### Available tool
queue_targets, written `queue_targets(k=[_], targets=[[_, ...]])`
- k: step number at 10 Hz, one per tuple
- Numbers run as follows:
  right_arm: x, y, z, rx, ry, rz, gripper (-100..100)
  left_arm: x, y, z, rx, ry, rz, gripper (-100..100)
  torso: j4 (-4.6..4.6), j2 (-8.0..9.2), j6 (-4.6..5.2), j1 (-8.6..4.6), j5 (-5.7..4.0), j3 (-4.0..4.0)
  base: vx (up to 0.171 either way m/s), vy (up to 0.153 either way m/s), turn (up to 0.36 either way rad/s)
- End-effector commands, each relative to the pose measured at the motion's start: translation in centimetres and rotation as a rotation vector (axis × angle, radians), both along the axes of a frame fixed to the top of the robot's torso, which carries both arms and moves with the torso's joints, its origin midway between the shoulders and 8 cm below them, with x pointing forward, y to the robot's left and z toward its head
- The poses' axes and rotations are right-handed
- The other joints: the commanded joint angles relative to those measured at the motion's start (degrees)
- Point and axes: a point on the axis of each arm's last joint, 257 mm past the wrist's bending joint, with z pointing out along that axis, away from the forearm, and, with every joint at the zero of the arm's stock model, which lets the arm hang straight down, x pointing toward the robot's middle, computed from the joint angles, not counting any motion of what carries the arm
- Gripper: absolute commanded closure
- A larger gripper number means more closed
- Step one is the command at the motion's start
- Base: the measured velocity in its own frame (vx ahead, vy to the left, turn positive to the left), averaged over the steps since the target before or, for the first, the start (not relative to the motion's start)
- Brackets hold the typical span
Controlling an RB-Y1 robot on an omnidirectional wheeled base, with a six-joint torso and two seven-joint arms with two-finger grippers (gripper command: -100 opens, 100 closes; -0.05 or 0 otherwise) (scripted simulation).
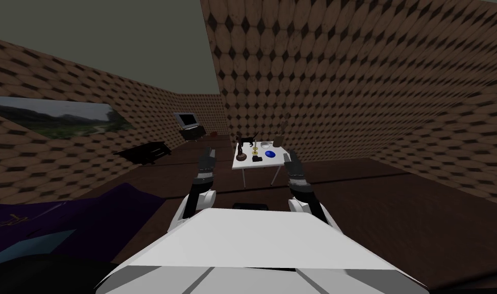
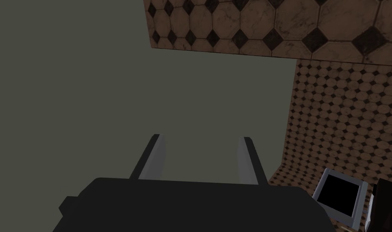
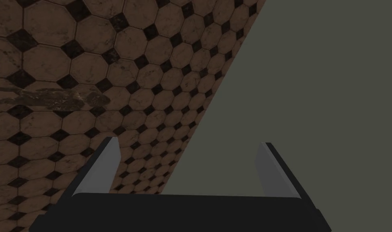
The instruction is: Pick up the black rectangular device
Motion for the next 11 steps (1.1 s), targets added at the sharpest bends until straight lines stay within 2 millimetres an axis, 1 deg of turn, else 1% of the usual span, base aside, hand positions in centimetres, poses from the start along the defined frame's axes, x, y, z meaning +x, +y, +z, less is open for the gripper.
queue_targets(k=[1, 2, 3, 4, 5, 6, 7, 8, 9, 10, 11], targets=[[0.5, 0.9, -1.8, -0.054, 0.042, 0.025, -100, 0.0, 0.0, 0.0, 0.000, 0.000, 0.000, 0, 0.00, 0.00, 0.00, 0.00, 0.00, 0.00, -0.074, 0.041, -0.015], [0.5, 1.1, -1.9, -0.076, 0.046, 0.036, -100, 0.0, 0.0, 0.0, 0.000, 0.000, 0.000, 0, 0.01, 0.05, 0.00, 0.06, 0.01, 0.02, -0.049, 0.047, -0.008], [0.8, 1.6, -3.2, -0.112, 0.074, 0.050, -100, 0.0, 0.0, 0.0, 0.000, 0.000, 0.000, 0, 0.00, -0.02, 0.00, 0.08, 0.02, 0.00, -0.040, 0.046, -0.002], [0.7, 1.8, -3.4, -0.131, 0.077, 0.060, -100, 0.0, 0.0, 0.0, 0.000, 0.000, 0.000, 0, -0.01, -0.05, 0.00, 0.08, 0.02, -0.03, -0.029, 0.032, -0.003], [1.0, 2.3, -4.9, -0.174, 0.107, 0.076, -100, 0.0, 0.0, 0.0, 0.000, 0.000, 0.000, 0, -0.02, -0.10, 0.00, 0.04, 0.01, -0.05, -0.038, 0.036, 0.006], [1.0, 2.4, -5.0, -0.192, 0.110, 0.084, -100, 0.0, 0.0, 0.0, 0.000, 0.000, 0.000, 0, -0.02, -0.09, -0.01, 0.04, 0.01, -0.05, -0.040, 0.034, 0.002], [1.2, 2.8, -6.6, -0.234, 0.140, 0.098, -100, 0.0, 0.0, 0.0, 0.000, 0.000, 0.000, 0, -0.01, -0.08, 0.00, 0.04, 0.01, -0.04, -0.040, 0.044, 0.012], [1.1, 2.9, -6.8, -0.257, 0.144, 0.109, -100, 0.0, 0.0, 0.0, 0.000, 0.000, 0.000, 0, -0.02, -0.08, 0.00, 0.07, 0.01, -0.04, -0.035, 0.036, 0.005], [1.3, 3.1, -8.4, -0.302, 0.174, 0.121, -100, 0.0, 0.0, 0.0, 0.000, 0.000, 0.000, 0, -0.01, -0.09, 0.00, 0.04, 0.01, -0.05, -0.046, 0.052, 0.024], [1.2, 3.2, -8.7, -0.328, 0.178, 0.132, -100, 0.0, 0.0, 0.0, 0.000, 0.000, 0.000, 0, -0.01, -0.07, -0.01, 0.09, 0.02, -0.04, -0.042, 0.045, 0.008], [1.3, 3.4, -10.4, -0.374, 0.208, 0.144, -100, 0.0, 0.0, 0.0, 0.000, 0.000, 0.000, 0, -0.01, -0.07, 0.00, 0.08, 0.02, -0.03, -0.046, 0.062, 0.032]])
